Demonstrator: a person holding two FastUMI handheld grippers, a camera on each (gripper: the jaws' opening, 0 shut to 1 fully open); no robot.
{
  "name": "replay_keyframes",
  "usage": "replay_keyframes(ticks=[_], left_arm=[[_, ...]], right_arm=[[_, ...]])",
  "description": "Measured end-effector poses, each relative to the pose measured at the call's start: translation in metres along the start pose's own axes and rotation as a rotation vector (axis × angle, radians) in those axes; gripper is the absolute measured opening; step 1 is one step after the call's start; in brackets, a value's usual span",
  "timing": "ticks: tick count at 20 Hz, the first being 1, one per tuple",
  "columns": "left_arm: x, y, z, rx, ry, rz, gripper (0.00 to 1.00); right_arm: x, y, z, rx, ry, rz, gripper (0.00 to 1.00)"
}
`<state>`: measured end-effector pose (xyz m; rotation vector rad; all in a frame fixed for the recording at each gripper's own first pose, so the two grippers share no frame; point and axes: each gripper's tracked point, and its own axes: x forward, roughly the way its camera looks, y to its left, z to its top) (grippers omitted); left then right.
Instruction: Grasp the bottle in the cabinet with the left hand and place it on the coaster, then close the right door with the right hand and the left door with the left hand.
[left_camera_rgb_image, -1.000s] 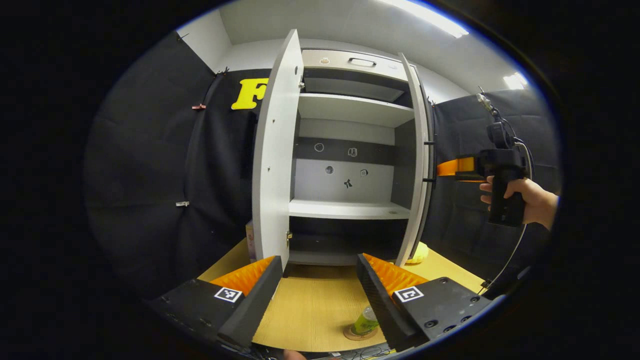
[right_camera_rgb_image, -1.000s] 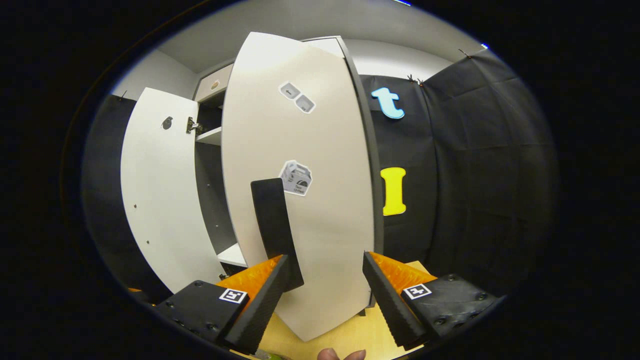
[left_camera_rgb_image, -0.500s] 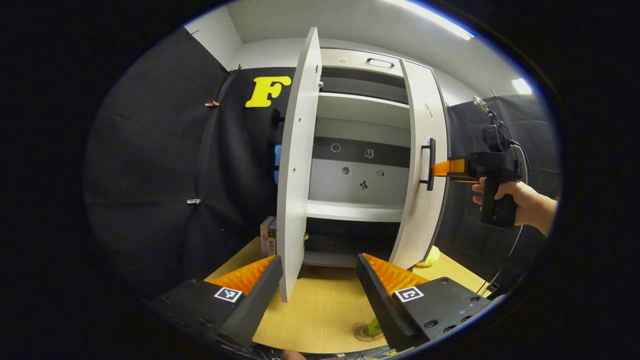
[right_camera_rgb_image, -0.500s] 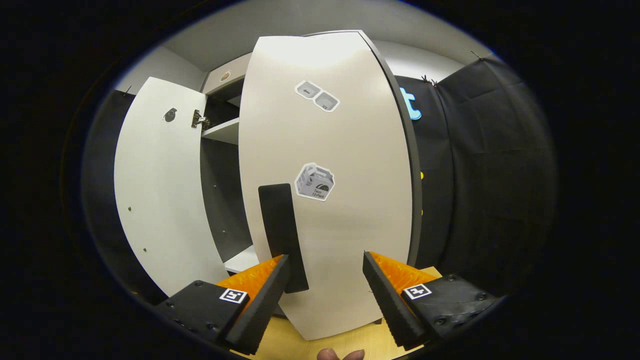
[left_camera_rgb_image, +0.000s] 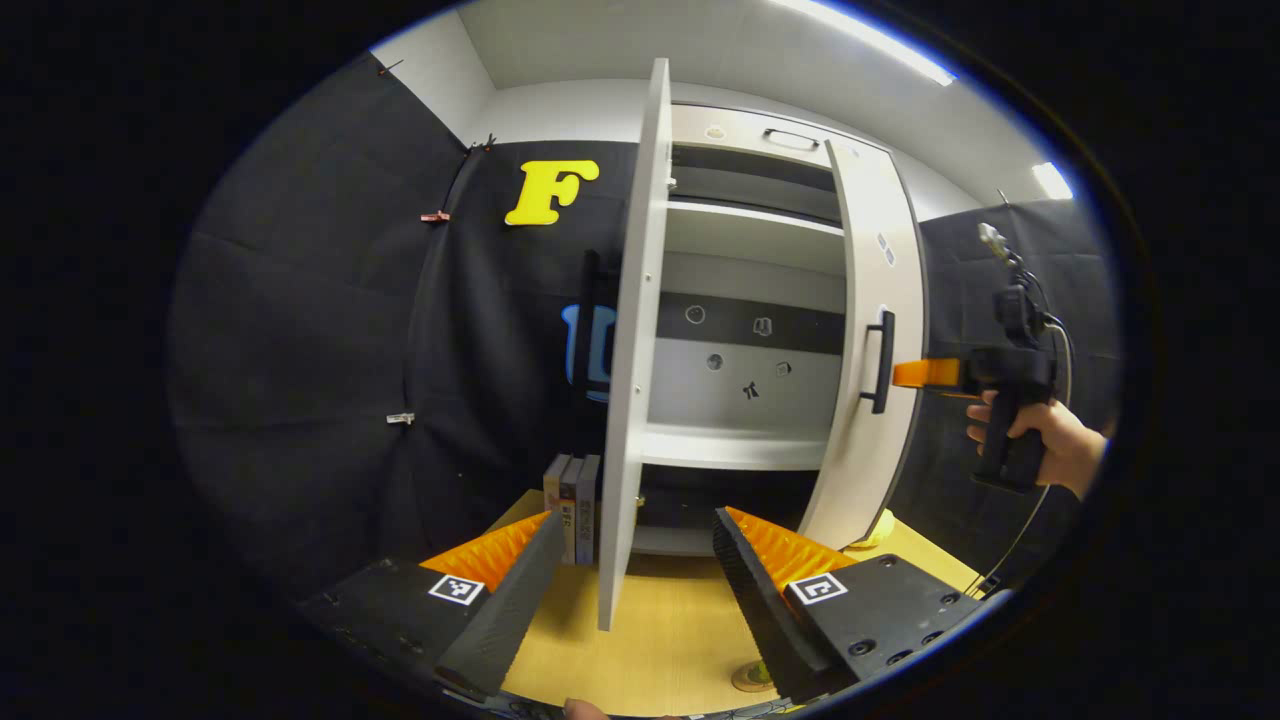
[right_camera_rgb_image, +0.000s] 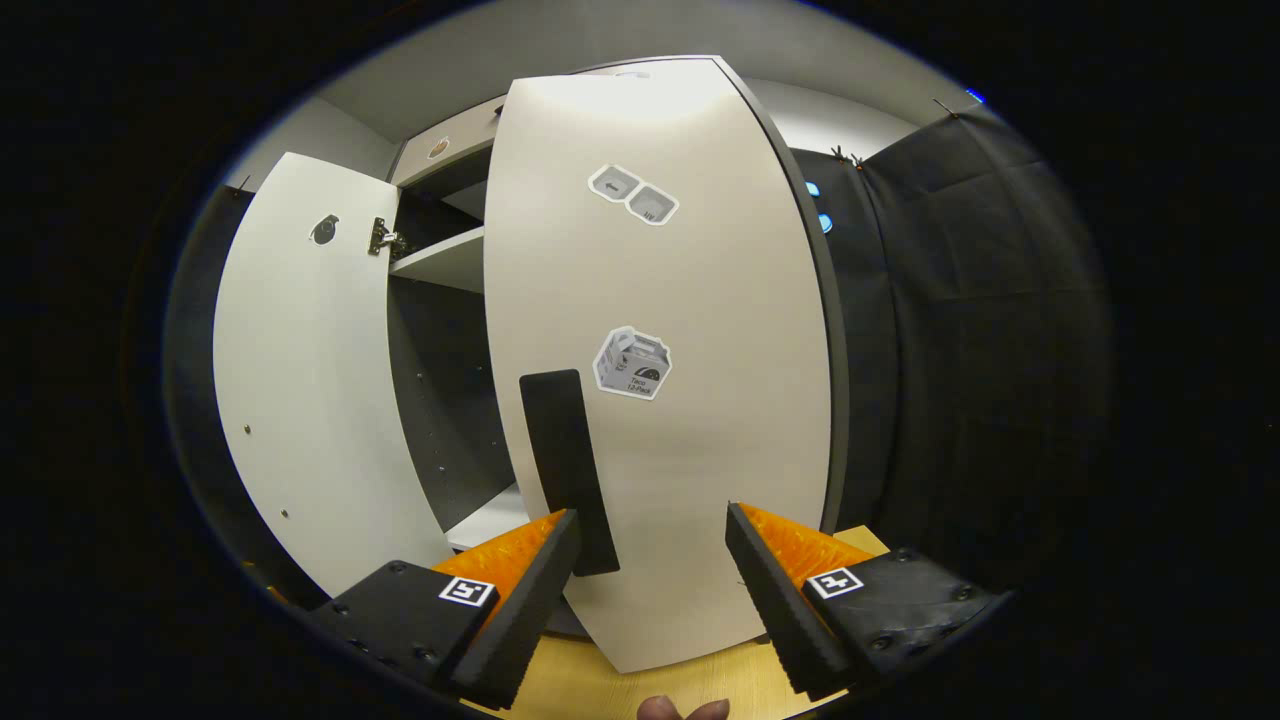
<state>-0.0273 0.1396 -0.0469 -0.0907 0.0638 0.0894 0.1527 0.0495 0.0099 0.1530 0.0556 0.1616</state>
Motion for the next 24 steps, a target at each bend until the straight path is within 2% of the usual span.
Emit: replay_keyframes(ticks=[6, 11, 14, 16, 19, 24], left_arm=[[0.038, 0.069, 0.042, 0.001, -0.029, 0.097, 0.95], [0.091, 0.105, 0.070, 0.077, -0.035, 0.172, 0.95], [0.111, 0.095, 0.079, 0.090, -0.045, 0.141, 0.95], [0.111, 0.094, 0.083, 0.102, -0.061, 0.155, 0.92], [0.108, 0.083, 0.077, 0.055, -0.059, 0.155, 0.94], [0.102, 0.023, 0.071, 0.068, -0.049, 0.065, 0.94]], right_arm=[[-0.046, -0.007, 0.004, -0.081, -0.017, -0.011, 0.97], [-0.071, -0.013, 0.001, -0.143, -0.011, -0.018, 0.97], [-0.079, -0.022, 0.000, -0.163, -0.006, -0.036, 0.96], [-0.085, -0.029, 0.002, -0.158, -0.009, -0.048, 0.97], [-0.090, -0.038, 0.003, -0.155, -0.015, -0.066, 0.97], [-0.097, -0.049, 0.002, -0.135, -0.009, -0.078, 0.97]])
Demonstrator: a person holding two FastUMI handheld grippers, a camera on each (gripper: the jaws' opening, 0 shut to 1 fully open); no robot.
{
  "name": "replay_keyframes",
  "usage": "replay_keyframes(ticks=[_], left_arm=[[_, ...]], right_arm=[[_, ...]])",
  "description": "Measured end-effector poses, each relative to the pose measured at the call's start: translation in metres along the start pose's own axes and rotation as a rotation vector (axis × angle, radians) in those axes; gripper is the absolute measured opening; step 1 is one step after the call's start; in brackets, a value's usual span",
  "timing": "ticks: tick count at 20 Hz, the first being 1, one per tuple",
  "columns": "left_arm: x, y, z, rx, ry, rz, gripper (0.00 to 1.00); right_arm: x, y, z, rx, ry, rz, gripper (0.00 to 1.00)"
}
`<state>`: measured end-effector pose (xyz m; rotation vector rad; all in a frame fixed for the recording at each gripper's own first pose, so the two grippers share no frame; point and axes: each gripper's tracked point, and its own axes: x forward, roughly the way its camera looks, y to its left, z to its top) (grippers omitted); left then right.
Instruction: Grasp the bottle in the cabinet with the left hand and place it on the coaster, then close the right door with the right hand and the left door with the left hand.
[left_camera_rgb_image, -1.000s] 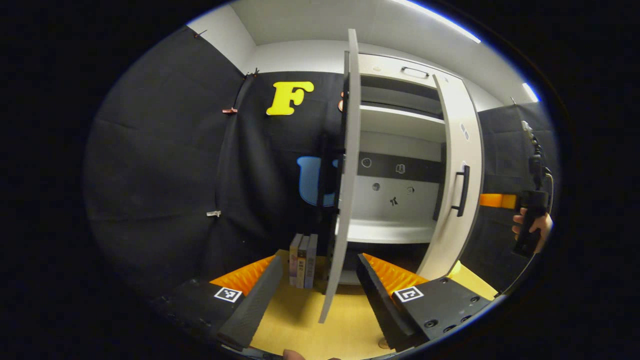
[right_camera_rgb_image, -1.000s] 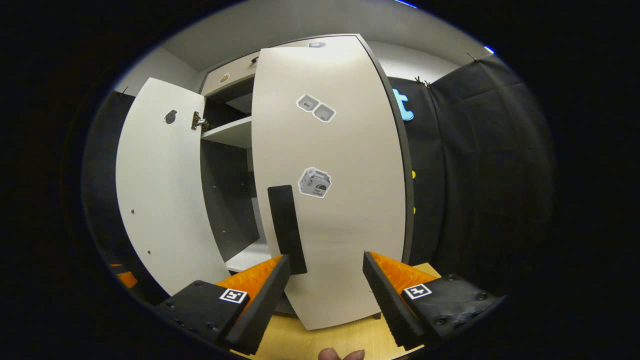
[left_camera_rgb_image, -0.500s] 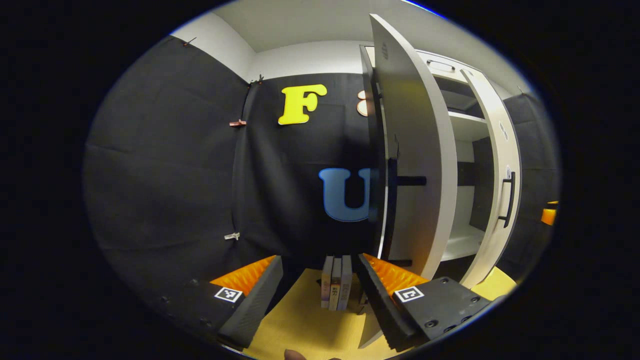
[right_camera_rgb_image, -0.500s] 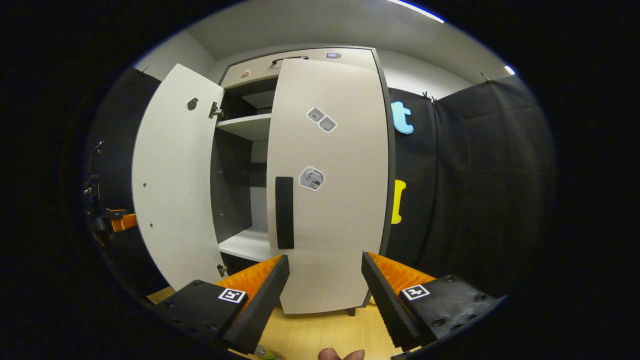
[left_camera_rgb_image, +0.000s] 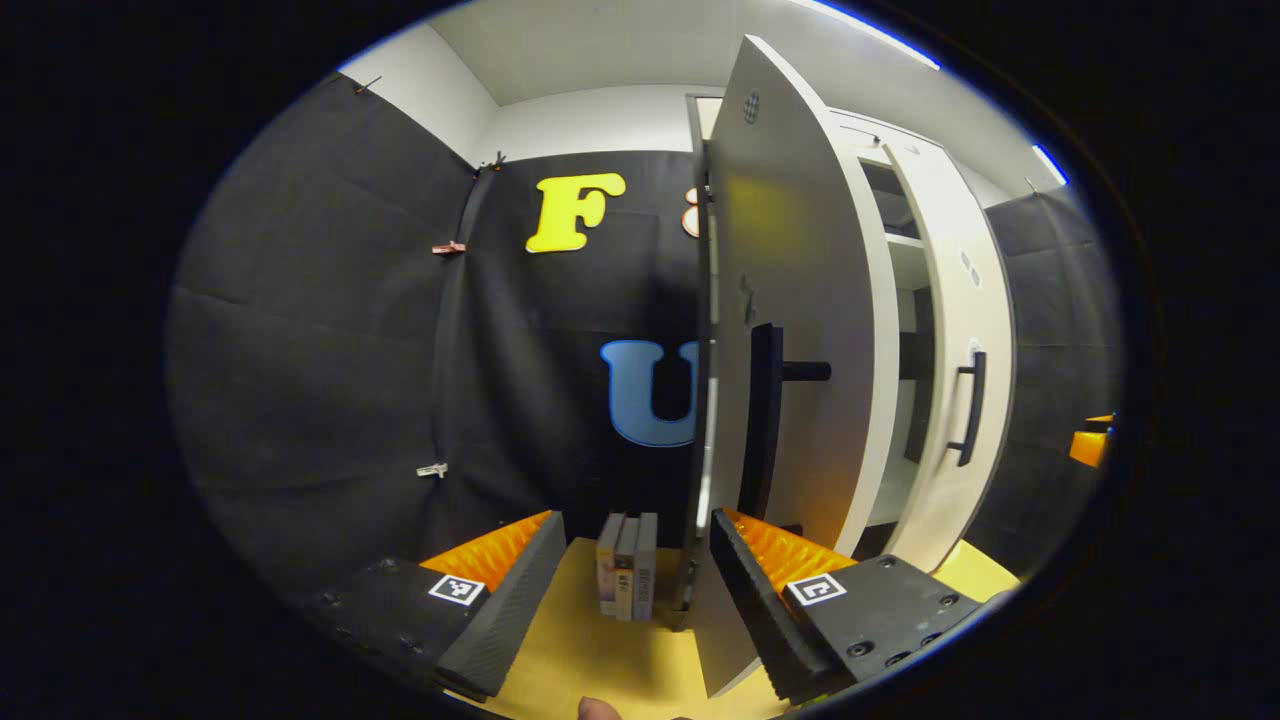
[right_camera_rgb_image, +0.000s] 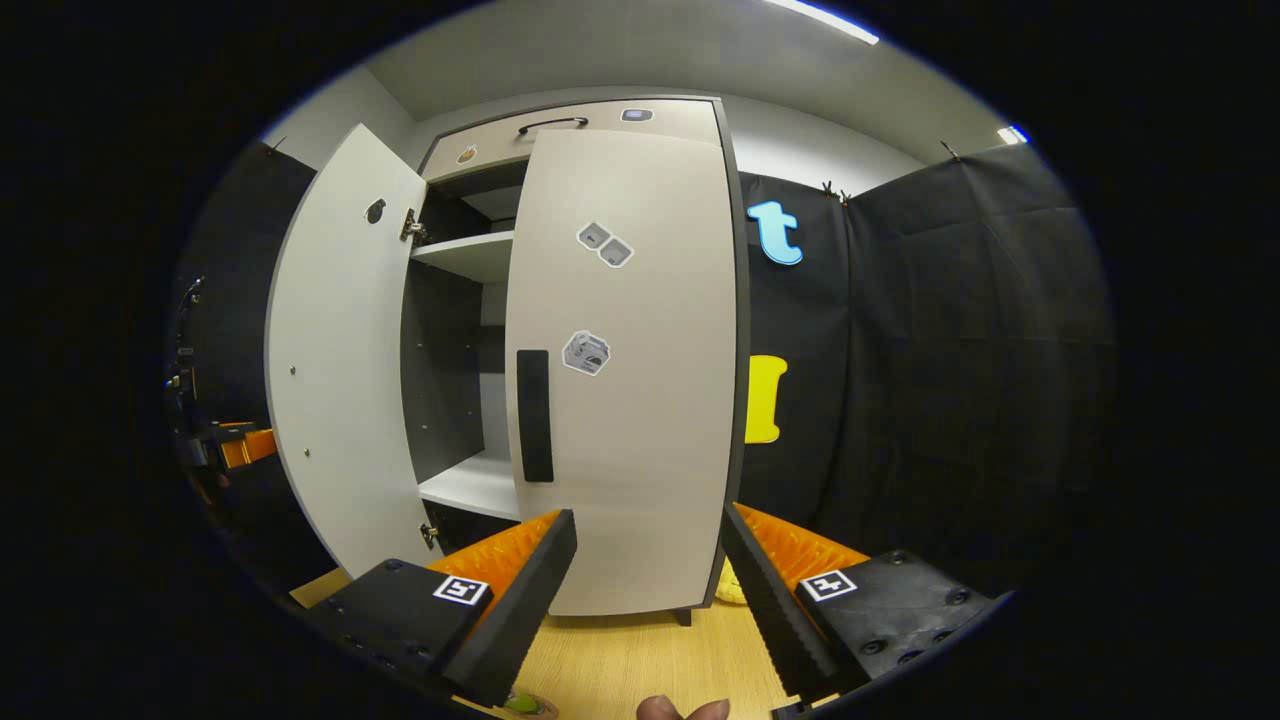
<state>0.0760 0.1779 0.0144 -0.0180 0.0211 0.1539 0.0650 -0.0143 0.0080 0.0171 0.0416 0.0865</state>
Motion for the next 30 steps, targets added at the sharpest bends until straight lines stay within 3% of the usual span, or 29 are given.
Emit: replay_keyframes(ticks=[4, 15, 20, 30], left_arm=[[0.002, -0.039, 0.000, 0.013, -0.002, -0.051, 0.97], [0.030, -0.138, 0.010, 0.028, -0.037, -0.184, 0.94], [0.050, -0.161, 0.009, 0.009, -0.035, -0.196, 0.92], [0.087, -0.193, 0.008, 0.017, -0.027, -0.193, 0.95]], right_arm=[[-0.008, -0.012, 0.001, -0.012, -0.006, -0.014, 0.97], [-0.026, -0.051, -0.002, 0.013, 0.008, -0.065, 0.97], [-0.037, -0.067, -0.006, 0.016, 0.012, -0.098, 0.97], [-0.042, -0.078, -0.009, 0.010, 0.018, -0.114, 0.97]])
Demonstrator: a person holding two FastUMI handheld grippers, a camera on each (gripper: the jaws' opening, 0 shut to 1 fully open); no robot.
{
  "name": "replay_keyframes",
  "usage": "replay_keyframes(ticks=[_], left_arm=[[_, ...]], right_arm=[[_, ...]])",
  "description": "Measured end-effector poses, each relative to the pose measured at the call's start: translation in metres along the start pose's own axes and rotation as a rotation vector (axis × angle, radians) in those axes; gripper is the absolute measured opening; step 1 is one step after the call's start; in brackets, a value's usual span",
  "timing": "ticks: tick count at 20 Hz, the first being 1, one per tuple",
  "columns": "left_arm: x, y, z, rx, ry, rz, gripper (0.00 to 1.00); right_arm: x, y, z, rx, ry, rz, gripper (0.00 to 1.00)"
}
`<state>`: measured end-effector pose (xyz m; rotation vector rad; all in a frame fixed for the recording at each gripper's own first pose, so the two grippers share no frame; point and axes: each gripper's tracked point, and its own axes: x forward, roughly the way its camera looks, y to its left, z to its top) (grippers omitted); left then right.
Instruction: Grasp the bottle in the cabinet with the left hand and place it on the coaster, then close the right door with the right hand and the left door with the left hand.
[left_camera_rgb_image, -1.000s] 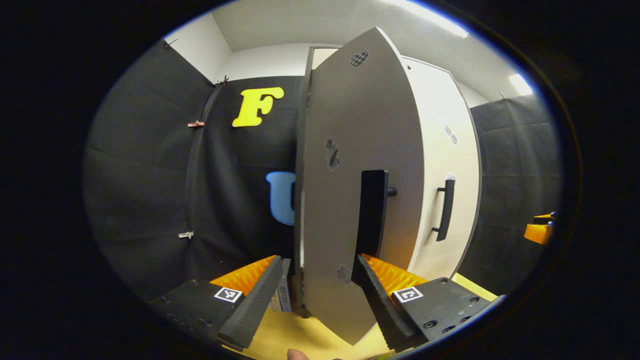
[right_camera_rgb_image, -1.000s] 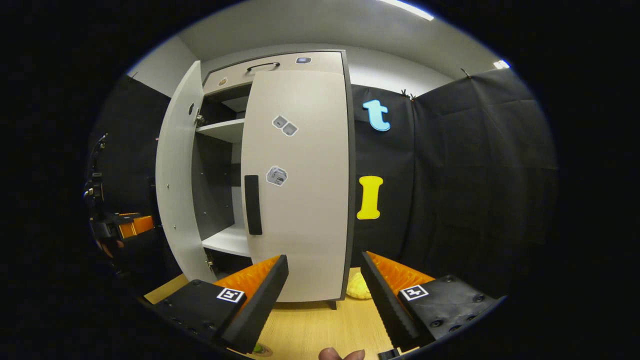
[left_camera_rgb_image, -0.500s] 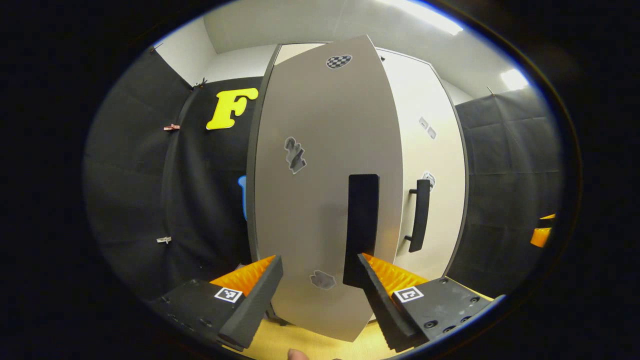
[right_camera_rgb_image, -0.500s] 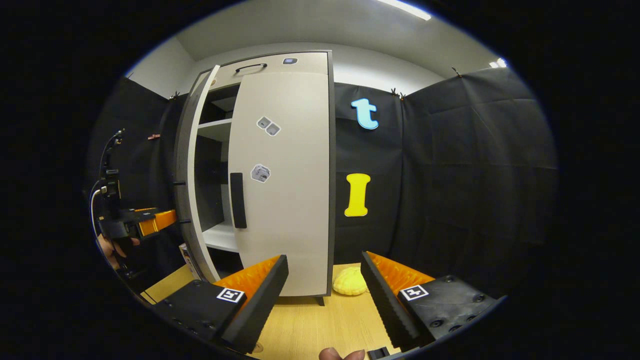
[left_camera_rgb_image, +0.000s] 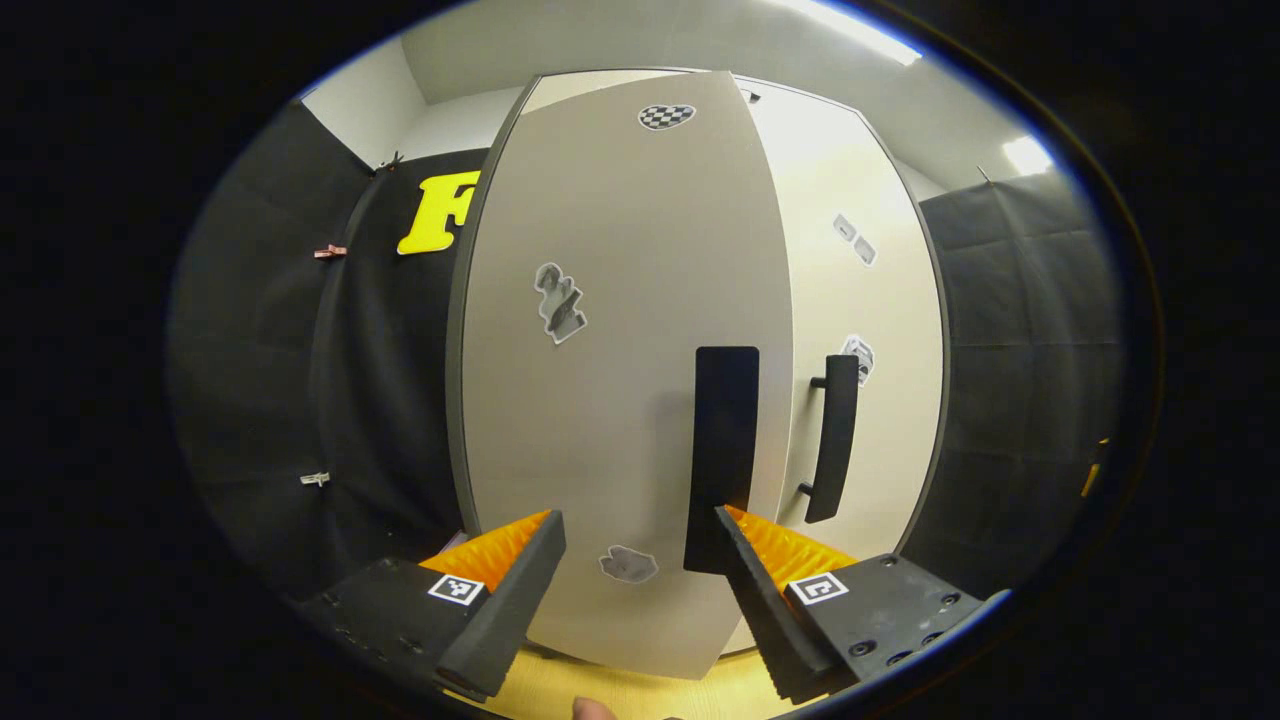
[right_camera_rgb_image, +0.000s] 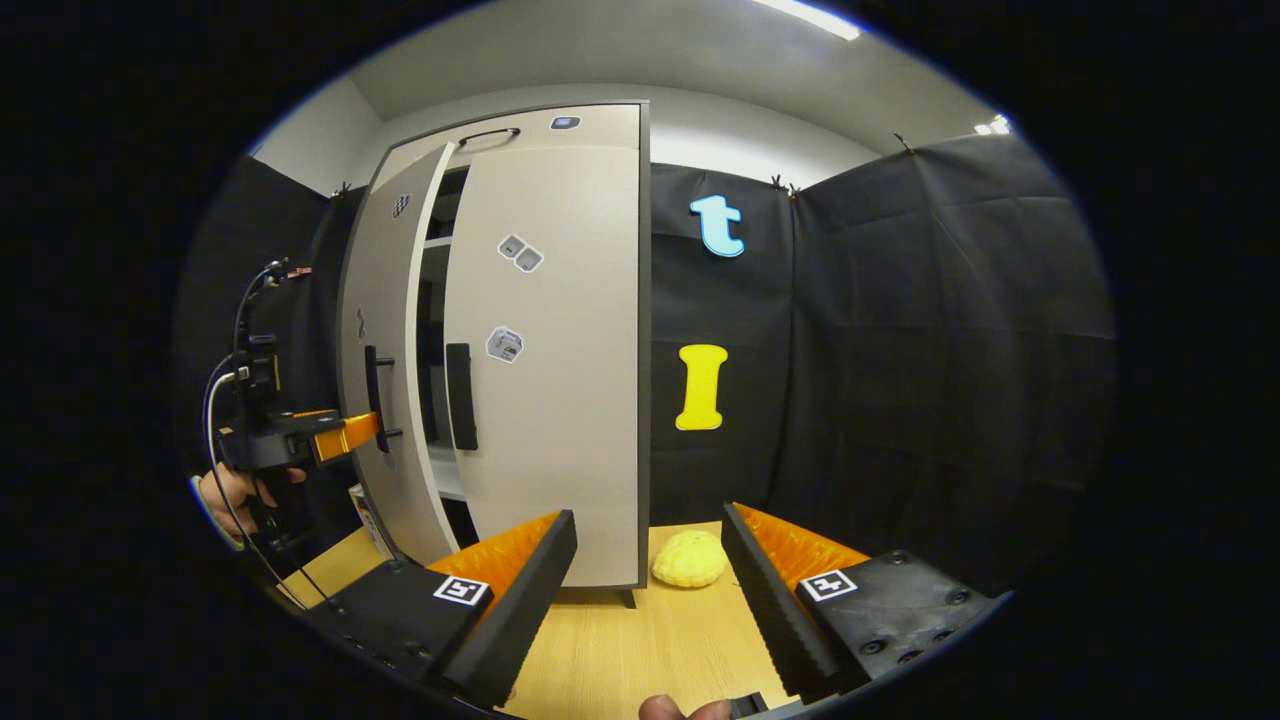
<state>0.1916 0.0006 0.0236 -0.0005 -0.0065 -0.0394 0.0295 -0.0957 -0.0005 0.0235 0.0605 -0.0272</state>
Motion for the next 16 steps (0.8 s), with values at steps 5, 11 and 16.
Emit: replay_keyframes(ticks=[5, 11, 16], left_arm=[[0.016, -0.004, 0.000, 0.027, 0.004, 0.000, 0.95], [-0.011, 0.001, 0.008, 0.022, -0.017, -0.004, 0.95], [-0.056, 0.007, 0.001, 0.015, 0.025, -0.004, 0.95]], right_arm=[[0.001, 0.004, -0.001, 0.002, 0.006, 0.013, 0.97], [0.002, 0.021, -0.002, 0.006, 0.020, 0.054, 0.97], [-0.001, 0.039, 0.003, 0.009, 0.015, 0.086, 0.97]])
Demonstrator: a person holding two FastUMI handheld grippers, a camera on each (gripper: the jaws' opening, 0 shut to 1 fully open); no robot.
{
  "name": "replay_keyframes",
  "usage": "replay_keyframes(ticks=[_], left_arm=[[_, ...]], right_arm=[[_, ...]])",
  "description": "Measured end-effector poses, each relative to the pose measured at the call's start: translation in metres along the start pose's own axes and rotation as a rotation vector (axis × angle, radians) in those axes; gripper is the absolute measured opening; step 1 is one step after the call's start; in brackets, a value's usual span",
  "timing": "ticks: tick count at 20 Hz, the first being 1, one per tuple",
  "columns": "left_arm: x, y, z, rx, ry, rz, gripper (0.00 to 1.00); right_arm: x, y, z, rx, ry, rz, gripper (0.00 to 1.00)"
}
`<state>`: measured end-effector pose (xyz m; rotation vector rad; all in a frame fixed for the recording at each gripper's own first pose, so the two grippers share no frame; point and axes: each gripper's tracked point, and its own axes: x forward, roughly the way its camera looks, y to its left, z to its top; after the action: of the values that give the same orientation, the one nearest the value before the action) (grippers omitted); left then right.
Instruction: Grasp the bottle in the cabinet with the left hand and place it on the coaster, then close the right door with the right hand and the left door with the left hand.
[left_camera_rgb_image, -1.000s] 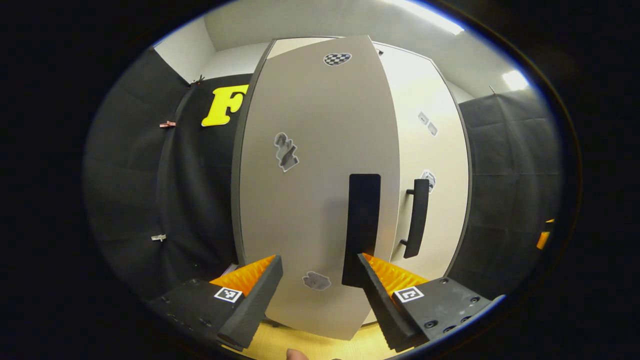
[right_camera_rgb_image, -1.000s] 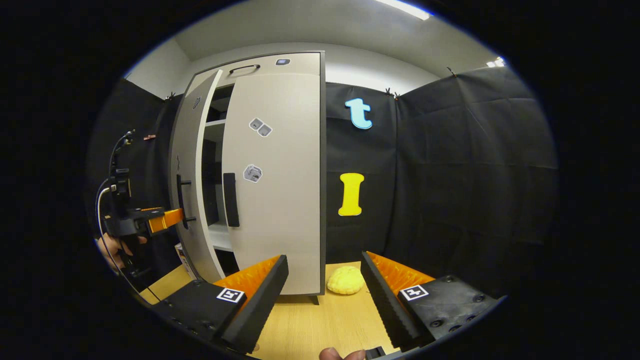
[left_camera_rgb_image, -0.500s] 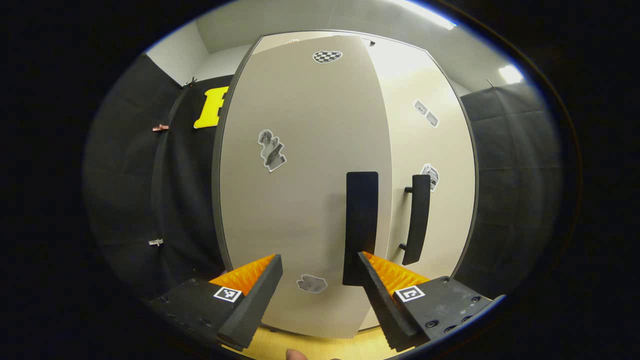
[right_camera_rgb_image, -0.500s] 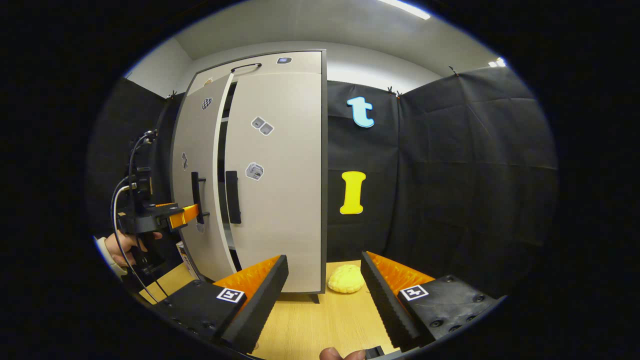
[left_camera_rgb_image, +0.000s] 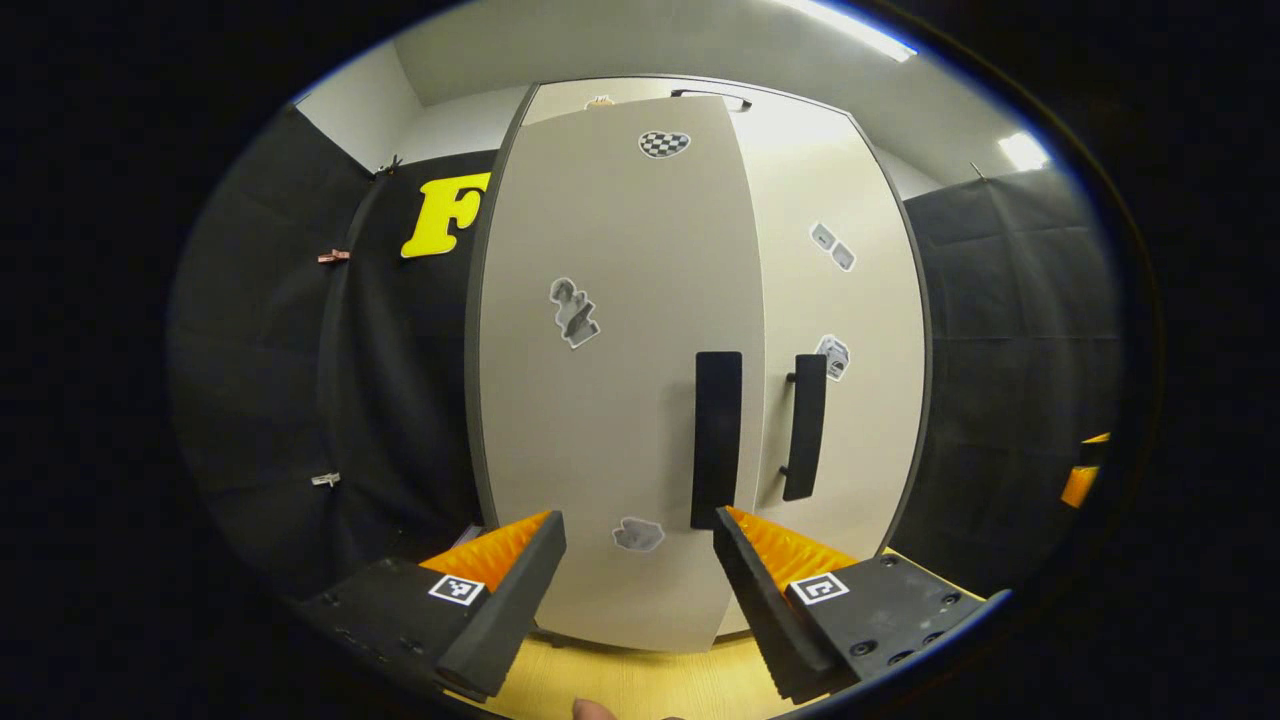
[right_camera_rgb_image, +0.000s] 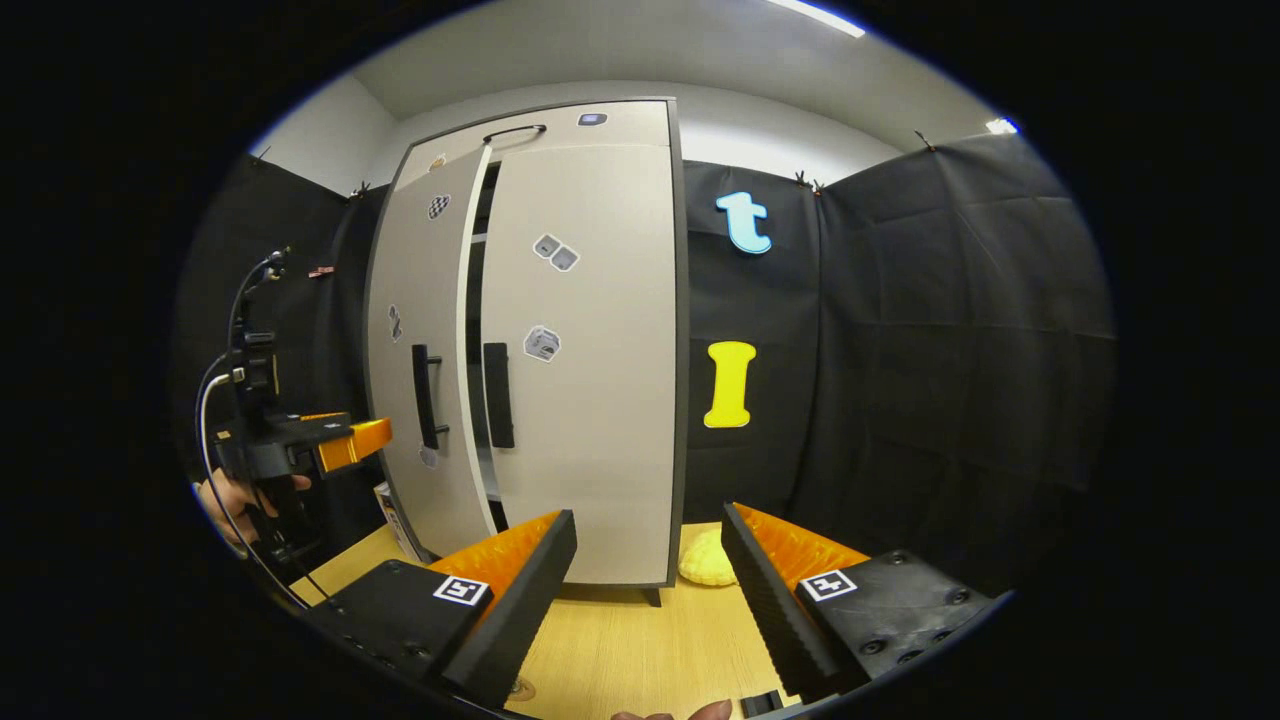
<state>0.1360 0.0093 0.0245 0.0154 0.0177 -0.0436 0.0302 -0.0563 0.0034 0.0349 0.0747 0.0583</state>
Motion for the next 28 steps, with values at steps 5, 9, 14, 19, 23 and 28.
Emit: replay_keyframes(ticks=[5, 9, 14, 19, 23, 28], left_arm=[[-0.043, 0.006, 0.007, 0.009, -0.009, 0.004, 0.95], [-0.073, 0.012, 0.012, -0.003, -0.023, 0.014, 0.95], [-0.102, 0.017, 0.013, -0.007, -0.037, 0.010, 0.95], [-0.120, 0.021, 0.003, -0.032, -0.021, 0.001, 0.95], [-0.130, 0.018, -0.004, -0.051, -0.011, -0.019, 0.95], [-0.136, 0.019, -0.009, -0.034, -0.011, -0.023, 0.95]], right_arm=[[-0.002, 0.027, 0.008, -0.006, -0.019, 0.043, 0.97], [-0.003, 0.047, 0.013, -0.008, -0.029, 0.060, 0.97], [-0.005, 0.067, 0.021, 0.006, -0.049, 0.082, 0.97], [-0.006, 0.083, 0.024, 0.008, -0.057, 0.089, 0.97], [-0.008, 0.093, 0.023, -0.003, -0.063, 0.096, 0.97], [-0.008, 0.098, 0.022, -0.007, -0.065, 0.094, 0.97]])
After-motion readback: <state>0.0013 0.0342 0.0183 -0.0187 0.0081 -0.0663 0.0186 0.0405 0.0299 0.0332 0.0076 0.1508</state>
